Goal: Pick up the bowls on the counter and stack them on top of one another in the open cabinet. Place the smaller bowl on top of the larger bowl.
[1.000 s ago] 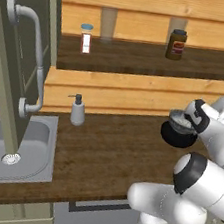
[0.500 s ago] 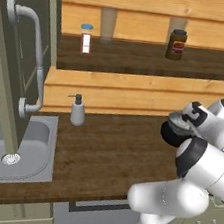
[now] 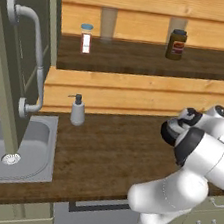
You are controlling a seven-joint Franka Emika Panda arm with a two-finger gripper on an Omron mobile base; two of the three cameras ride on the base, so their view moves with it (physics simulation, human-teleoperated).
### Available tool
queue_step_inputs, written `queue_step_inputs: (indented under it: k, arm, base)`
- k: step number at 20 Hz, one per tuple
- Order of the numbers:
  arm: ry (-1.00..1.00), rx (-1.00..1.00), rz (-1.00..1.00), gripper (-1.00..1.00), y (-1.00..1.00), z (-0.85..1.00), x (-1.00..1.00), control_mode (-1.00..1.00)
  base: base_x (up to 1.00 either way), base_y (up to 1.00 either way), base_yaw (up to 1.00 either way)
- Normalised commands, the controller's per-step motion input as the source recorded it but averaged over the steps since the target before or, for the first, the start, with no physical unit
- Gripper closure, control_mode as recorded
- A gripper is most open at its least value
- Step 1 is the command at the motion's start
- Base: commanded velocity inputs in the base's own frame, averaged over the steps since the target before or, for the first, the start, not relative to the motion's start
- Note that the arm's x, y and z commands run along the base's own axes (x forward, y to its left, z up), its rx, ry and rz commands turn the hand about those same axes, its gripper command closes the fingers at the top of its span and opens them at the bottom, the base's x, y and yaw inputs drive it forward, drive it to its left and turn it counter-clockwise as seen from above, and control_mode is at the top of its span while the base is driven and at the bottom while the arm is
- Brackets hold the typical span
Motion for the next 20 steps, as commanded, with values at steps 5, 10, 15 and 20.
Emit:
queue_step_inputs:
  k: [5,10,15,20]
  arm:
    - [0.00,-0.01,0.00,1.00,-0.10,-0.11,0.18,-1.00]
    - [0.01,0.00,0.00,1.00,-0.09,0.00,0.31,-1.00]
    - [0.00,0.00,0.00,1.00,-0.21,0.00,0.23,-1.00]
    - [0.00,0.00,0.00,1.00,-0.17,-0.18,0.03,-1.00]
  base:
    - [0.00,0.00,0.00]
    - [0.00,0.00,0.00]
    - [0.00,0.00,0.00]
    - [0.00,0.00,0.00]
